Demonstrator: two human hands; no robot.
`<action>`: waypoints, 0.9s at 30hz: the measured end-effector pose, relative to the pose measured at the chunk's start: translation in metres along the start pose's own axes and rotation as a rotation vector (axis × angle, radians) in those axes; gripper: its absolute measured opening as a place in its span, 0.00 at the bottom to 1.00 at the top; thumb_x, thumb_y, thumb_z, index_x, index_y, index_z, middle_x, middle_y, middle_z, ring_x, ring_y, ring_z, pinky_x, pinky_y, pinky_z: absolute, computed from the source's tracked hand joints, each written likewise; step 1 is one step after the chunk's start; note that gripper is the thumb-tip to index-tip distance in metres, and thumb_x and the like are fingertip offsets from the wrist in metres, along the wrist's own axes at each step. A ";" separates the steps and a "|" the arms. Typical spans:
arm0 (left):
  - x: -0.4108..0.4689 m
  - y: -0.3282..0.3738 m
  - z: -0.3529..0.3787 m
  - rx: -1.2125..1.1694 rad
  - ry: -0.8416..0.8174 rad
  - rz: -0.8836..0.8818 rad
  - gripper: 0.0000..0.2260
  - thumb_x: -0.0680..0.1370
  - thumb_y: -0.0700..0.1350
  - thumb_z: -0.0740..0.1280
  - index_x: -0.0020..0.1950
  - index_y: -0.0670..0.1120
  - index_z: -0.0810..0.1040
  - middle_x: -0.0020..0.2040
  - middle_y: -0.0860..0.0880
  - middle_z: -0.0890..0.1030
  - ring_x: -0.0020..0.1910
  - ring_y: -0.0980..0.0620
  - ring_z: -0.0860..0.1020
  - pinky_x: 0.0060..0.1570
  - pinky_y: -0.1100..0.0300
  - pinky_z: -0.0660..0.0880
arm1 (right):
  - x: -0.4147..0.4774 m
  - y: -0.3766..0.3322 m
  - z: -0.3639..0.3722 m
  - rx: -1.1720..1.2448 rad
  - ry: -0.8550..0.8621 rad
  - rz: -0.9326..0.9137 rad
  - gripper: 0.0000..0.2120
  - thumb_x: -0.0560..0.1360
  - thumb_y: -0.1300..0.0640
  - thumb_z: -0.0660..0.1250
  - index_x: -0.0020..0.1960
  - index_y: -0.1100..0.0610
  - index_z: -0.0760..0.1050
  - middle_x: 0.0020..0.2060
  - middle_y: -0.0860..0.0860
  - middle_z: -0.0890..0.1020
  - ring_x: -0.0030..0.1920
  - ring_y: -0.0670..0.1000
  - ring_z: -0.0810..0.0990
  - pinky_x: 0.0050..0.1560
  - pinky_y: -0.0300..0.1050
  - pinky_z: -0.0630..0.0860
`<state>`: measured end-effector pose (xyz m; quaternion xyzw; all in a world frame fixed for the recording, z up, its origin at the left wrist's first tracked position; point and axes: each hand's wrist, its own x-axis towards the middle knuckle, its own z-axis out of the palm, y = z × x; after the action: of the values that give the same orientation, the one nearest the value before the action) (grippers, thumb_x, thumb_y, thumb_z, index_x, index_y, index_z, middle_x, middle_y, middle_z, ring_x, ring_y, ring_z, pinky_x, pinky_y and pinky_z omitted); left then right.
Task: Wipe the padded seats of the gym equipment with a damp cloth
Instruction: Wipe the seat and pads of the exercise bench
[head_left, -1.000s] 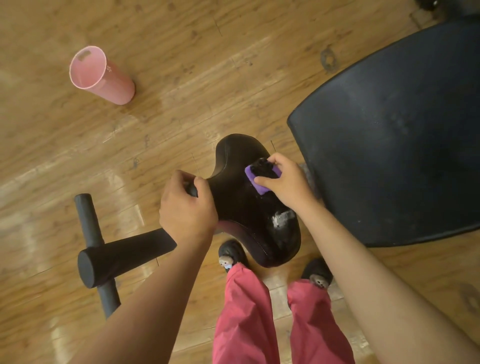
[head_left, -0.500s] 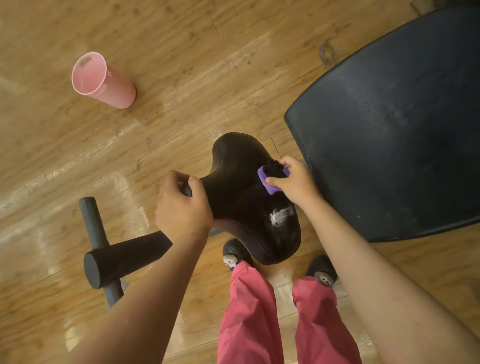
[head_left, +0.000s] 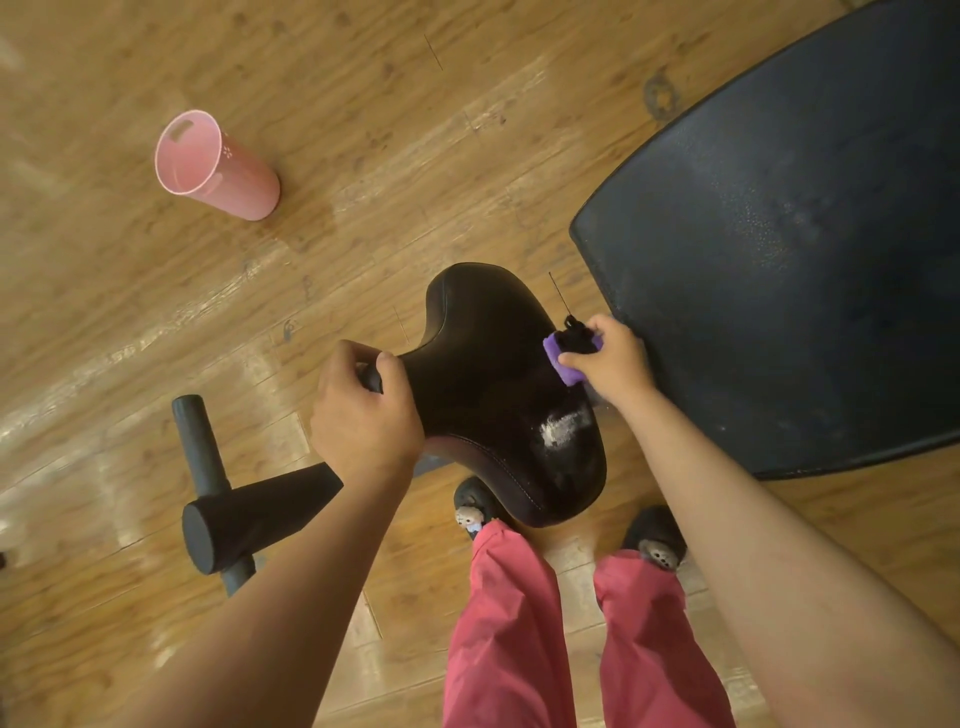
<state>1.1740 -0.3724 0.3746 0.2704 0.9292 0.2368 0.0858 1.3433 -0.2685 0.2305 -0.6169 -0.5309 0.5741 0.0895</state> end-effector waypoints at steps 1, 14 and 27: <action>0.000 0.000 0.000 0.000 0.000 -0.003 0.08 0.74 0.51 0.57 0.44 0.49 0.73 0.38 0.57 0.74 0.40 0.54 0.72 0.36 0.60 0.64 | 0.003 -0.005 0.002 -0.002 -0.004 -0.017 0.12 0.69 0.61 0.74 0.48 0.55 0.73 0.51 0.50 0.81 0.52 0.50 0.79 0.40 0.36 0.70; 0.001 -0.001 0.001 -0.009 -0.017 0.004 0.10 0.72 0.53 0.55 0.44 0.50 0.72 0.39 0.57 0.75 0.38 0.57 0.72 0.34 0.61 0.64 | -0.004 0.022 -0.001 0.013 0.054 0.055 0.14 0.70 0.61 0.74 0.54 0.58 0.75 0.53 0.52 0.81 0.52 0.49 0.78 0.45 0.38 0.72; 0.001 -0.004 0.000 0.003 -0.025 0.033 0.09 0.73 0.53 0.56 0.44 0.50 0.72 0.43 0.54 0.77 0.43 0.54 0.74 0.40 0.59 0.66 | -0.022 0.013 0.003 0.055 -0.037 -0.086 0.12 0.70 0.58 0.74 0.49 0.54 0.73 0.49 0.47 0.80 0.49 0.45 0.77 0.41 0.34 0.71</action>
<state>1.1709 -0.3748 0.3720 0.2891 0.9237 0.2333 0.0933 1.3524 -0.2920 0.2336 -0.5800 -0.5423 0.5956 0.1212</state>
